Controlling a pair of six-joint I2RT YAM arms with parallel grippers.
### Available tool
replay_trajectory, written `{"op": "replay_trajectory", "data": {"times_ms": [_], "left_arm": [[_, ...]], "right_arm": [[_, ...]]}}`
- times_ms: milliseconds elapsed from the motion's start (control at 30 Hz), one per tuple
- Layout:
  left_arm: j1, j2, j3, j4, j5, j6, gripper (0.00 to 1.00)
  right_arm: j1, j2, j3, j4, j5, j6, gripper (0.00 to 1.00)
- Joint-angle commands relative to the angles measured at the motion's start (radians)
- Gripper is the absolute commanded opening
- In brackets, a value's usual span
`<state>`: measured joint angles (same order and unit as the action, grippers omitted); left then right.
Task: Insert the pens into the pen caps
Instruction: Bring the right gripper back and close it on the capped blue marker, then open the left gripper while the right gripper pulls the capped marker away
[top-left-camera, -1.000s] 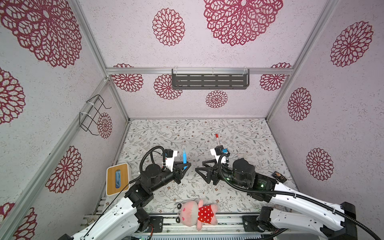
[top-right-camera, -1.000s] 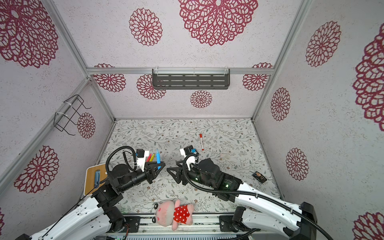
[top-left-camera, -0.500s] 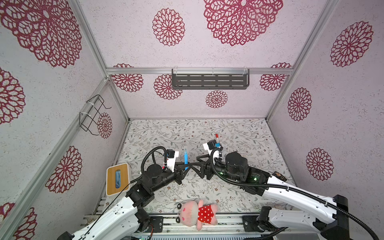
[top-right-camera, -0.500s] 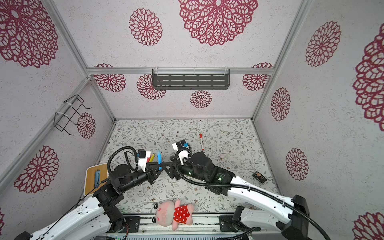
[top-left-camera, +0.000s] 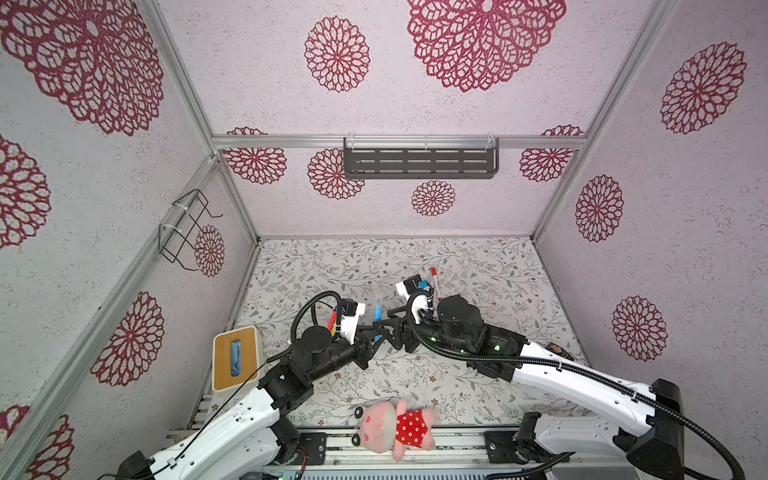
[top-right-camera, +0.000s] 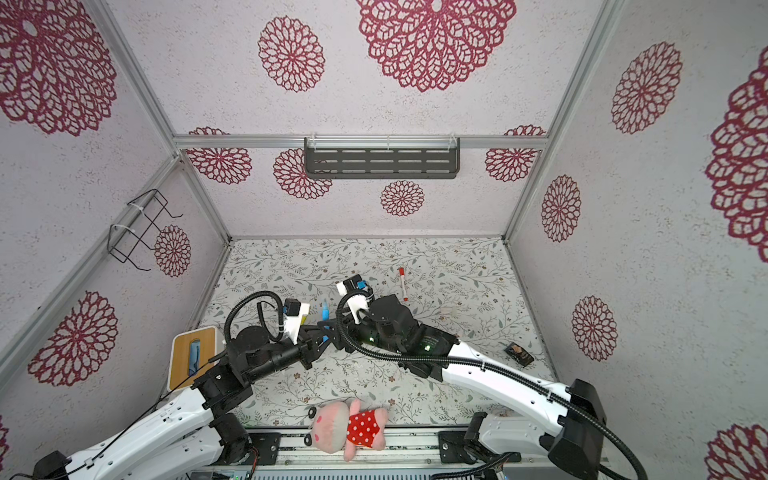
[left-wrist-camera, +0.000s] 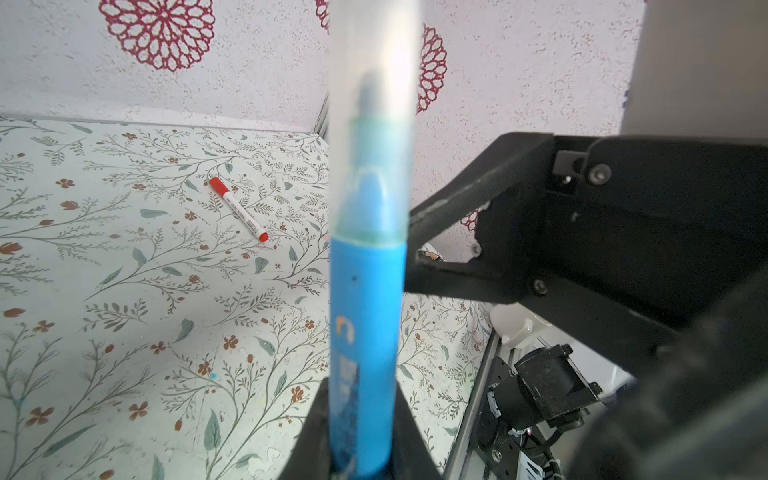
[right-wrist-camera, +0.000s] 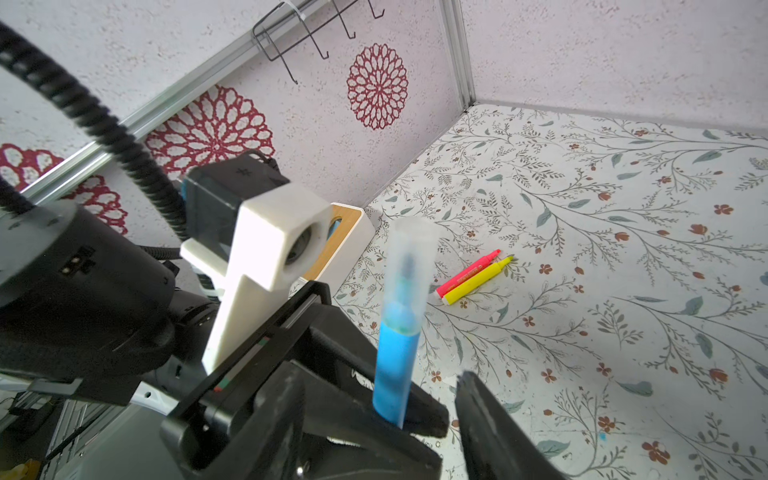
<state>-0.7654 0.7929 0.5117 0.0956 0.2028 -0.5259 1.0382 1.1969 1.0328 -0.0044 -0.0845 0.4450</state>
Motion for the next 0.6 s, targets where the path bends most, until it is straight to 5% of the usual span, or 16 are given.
{"op": "replay_trajectory", "data": {"times_ms": [0, 300, 567], "left_arm": [[-0.007, 0.005, 0.034, 0.047, -0.001, 0.014, 0.00], [-0.009, 0.026, 0.044, 0.058, 0.009, 0.014, 0.00], [-0.012, 0.021, 0.028, 0.057, -0.010, 0.009, 0.00]], "right_arm": [[-0.016, -0.003, 0.031, 0.034, -0.015, -0.008, 0.58], [-0.026, 0.057, 0.049, 0.058, -0.067, 0.007, 0.42], [-0.028, 0.082, 0.050, 0.065, -0.085, 0.015, 0.09]]}}
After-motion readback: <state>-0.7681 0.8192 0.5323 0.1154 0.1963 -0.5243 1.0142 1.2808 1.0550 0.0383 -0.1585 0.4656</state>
